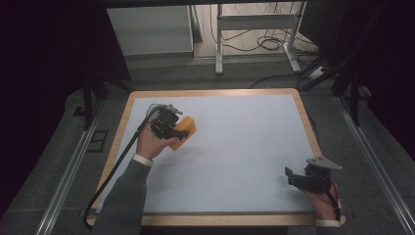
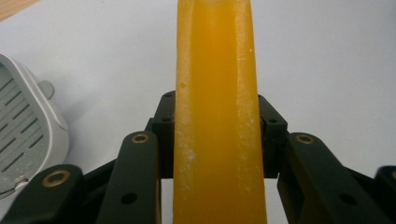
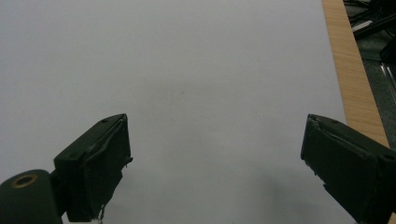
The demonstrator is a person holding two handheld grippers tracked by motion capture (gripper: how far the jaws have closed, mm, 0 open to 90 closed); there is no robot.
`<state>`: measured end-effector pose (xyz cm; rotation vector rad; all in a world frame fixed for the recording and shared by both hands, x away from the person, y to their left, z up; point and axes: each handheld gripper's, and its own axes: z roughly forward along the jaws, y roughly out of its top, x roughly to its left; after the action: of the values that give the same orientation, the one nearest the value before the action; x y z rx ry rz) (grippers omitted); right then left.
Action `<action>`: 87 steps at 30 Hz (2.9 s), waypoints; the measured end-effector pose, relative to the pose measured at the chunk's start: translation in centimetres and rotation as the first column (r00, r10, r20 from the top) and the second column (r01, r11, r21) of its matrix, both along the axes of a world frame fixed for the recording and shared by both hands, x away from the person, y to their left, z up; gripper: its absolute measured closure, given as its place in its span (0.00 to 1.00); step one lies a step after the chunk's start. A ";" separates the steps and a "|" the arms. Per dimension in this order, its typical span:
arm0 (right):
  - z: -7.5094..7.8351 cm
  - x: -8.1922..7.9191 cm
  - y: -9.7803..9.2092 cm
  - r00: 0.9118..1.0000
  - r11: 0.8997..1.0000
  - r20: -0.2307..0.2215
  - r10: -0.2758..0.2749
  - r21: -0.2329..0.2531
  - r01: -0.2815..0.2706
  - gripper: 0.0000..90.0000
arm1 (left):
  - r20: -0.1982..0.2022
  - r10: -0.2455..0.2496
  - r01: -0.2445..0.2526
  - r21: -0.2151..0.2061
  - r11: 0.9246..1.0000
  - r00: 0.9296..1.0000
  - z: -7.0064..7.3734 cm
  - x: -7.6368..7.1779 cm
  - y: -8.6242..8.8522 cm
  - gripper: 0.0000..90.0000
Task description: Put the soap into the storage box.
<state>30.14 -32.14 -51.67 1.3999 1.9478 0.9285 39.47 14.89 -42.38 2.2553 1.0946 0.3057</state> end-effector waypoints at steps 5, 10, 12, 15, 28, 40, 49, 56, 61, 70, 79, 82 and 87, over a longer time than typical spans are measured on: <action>0.0 0.0 0.0 1.000 1.000 0.000 -0.001 -0.001 0.001 0.09 | 0.006 0.018 -0.018 -0.006 1.000 1.000 0.1 0.4 0.4 0.68; 0.0 0.0 0.0 1.000 1.000 -0.001 -0.001 -0.003 0.001 0.09 | 0.008 0.041 -0.041 -0.015 0.999 0.999 0.1 0.9 0.9 0.68; 0.0 0.0 0.0 1.000 1.000 -0.001 -0.003 -0.002 0.003 0.09 | 0.004 0.045 -0.045 -0.014 0.999 0.999 0.1 1.1 1.0 0.68; 0.0 0.0 0.0 1.000 1.000 -0.001 -0.004 -0.002 0.004 0.09 | 0.002 0.052 -0.052 -0.012 0.999 0.999 0.1 1.4 1.3 0.68; -0.1 0.0 -0.1 1.000 1.000 -0.003 -0.004 -0.004 0.004 0.09 | 0.018 0.086 -0.086 -0.011 0.996 0.996 0.1 2.4 2.1 0.68; -0.1 0.0 -0.2 1.000 1.000 -0.002 -0.007 -0.005 0.007 0.09 | 0.005 0.117 -0.117 -0.027 0.993 0.993 0.2 3.5 3.1 0.68; -0.2 0.1 -0.2 1.000 1.000 -0.006 -0.007 -0.006 0.007 0.09 | -0.004 0.163 -0.163 -0.054 0.985 0.987 0.2 4.6 4.3 0.68; -0.1 0.1 -0.2 1.000 1.000 -0.007 -0.008 -0.005 0.008 0.09 | 0.014 0.203 -0.201 -0.061 0.978 0.979 0.3 5.3 5.2 0.68; -0.2 0.1 -0.2 1.000 1.000 -0.006 -0.007 -0.004 0.007 0.09 | 0.009 0.222 -0.221 -0.060 0.973 0.975 0.1 5.7 5.7 0.68; -0.2 0.1 -0.2 1.000 1.000 -0.009 -0.010 -0.007 0.010 0.09 | -0.006 0.243 -0.242 -0.070 0.968 0.970 0.1 6.9 6.3 0.68; -0.2 0.1 -0.4 1.000 1.000 -0.005 -0.010 -0.007 0.010 0.09 | -0.004 0.278 -0.277 -0.081 0.957 0.961 0.2 7.8 6.9 0.68; -0.2 0.1 -0.4 1.000 1.000 -0.006 -0.012 -0.006 0.012 0.09 | -0.008 0.290 -0.289 -0.088 0.953 0.957 0.3 8.1 7.3 0.68; -0.2 0.1 -0.3 1.000 1.000 -0.008 -0.013 -0.009 0.013 0.09 | -0.017 0.324 -0.324 -0.103 0.941 0.946 0.3 8.9 8.3 0.68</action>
<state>30.27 -32.45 -51.90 1.4117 1.9442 0.9079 48.41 23.19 -42.07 1.9788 1.4496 0.3716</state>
